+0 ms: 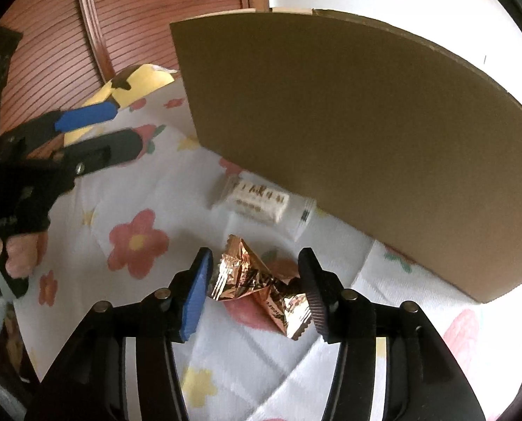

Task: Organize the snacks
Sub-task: 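Lower the right gripper onto the copper foil packet and close it, then grasp the white milk-bar packet with the left gripper while the right gripper holds the foil packet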

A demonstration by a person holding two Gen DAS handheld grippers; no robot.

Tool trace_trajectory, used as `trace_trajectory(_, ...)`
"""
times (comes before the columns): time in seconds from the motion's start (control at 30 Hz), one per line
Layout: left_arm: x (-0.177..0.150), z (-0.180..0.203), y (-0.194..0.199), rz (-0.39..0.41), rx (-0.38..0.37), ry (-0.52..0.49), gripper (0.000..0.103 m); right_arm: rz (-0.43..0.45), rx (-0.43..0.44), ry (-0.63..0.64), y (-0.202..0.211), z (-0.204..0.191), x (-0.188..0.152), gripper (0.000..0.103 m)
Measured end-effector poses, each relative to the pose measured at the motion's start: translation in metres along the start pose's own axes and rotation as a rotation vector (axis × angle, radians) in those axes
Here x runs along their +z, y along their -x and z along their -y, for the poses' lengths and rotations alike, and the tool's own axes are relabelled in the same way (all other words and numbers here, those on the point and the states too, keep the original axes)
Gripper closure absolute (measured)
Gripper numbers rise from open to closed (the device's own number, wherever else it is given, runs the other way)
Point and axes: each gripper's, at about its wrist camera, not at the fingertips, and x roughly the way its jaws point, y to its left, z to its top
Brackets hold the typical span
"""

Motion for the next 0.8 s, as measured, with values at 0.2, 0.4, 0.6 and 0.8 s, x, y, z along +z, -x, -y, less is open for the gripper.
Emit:
trace_trajectory(0.2, 0.0, 0.003, -0.001, -0.006, 0.016, -0.008, 0.02, 0.003, -0.018, 0.034, 0.008, -0.002, -0.011, 0.046)
trace_trajectory(0.4, -0.001, 0.007, -0.002, -0.011, 0.016, -0.014, 0.02, 0.004, -0.028, 0.016, 0.009, 0.001, -0.014, 0.048)
trace_trajectory(0.6, -0.002, 0.018, 0.0, -0.009, -0.013, -0.02, 0.02, 0.01, -0.041, -0.017, 0.013, 0.008, -0.014, 0.079)
trace_trajectory(0.8, 0.008, 0.044, -0.014, -0.047, -0.078, -0.054, 0.02, 0.06, -0.077, -0.057, 0.034, 0.015, -0.029, 0.082)
